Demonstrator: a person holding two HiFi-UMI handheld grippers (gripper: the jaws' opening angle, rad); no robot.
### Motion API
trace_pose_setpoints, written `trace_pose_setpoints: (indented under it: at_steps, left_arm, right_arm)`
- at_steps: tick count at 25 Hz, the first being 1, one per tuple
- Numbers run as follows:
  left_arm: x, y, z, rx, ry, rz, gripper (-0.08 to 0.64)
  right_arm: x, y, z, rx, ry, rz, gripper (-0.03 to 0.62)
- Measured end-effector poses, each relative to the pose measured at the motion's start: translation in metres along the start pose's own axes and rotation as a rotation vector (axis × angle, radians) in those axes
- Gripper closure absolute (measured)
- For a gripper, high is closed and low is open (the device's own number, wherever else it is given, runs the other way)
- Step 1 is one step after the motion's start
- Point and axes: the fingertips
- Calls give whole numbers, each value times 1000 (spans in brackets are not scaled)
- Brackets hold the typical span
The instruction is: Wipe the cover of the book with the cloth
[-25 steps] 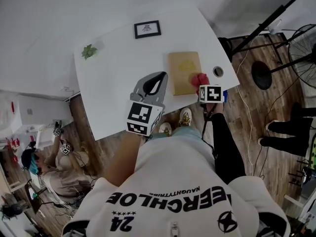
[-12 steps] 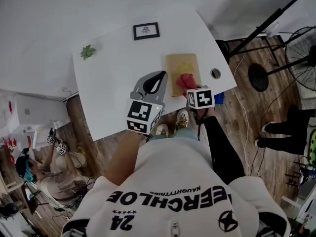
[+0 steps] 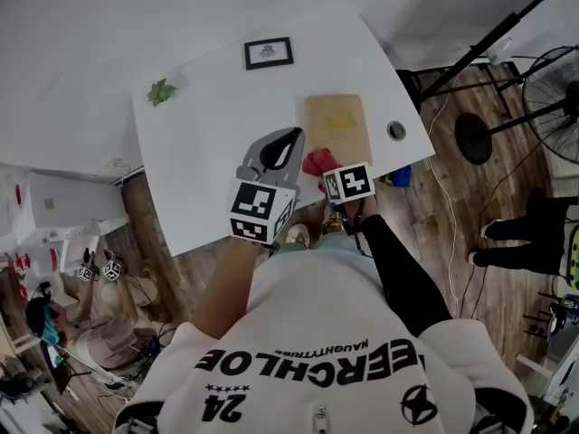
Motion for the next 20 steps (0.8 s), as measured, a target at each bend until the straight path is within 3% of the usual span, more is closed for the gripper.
trace_pose_setpoints:
  at_steps: [4,14,20]
  left_arm:
    - [0,-4,-4,-17,0,9,502]
    - [2,-18,-17,-61,3,-4,502]
    - [1,-16,-16,-56,6,-2,502]
  right_arm:
    - [-9,-28,10,-62,-5,-34,485]
    - [-42,-130,42,-229,-35,-260,485]
    - [-26,-128,59,-234,-75,-234,485]
Point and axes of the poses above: the fingertips, and each gripper's own axes: z backward along the fingers, y to its left, x out of its top, and after that the axes turned 3 degrees about y, right-handed
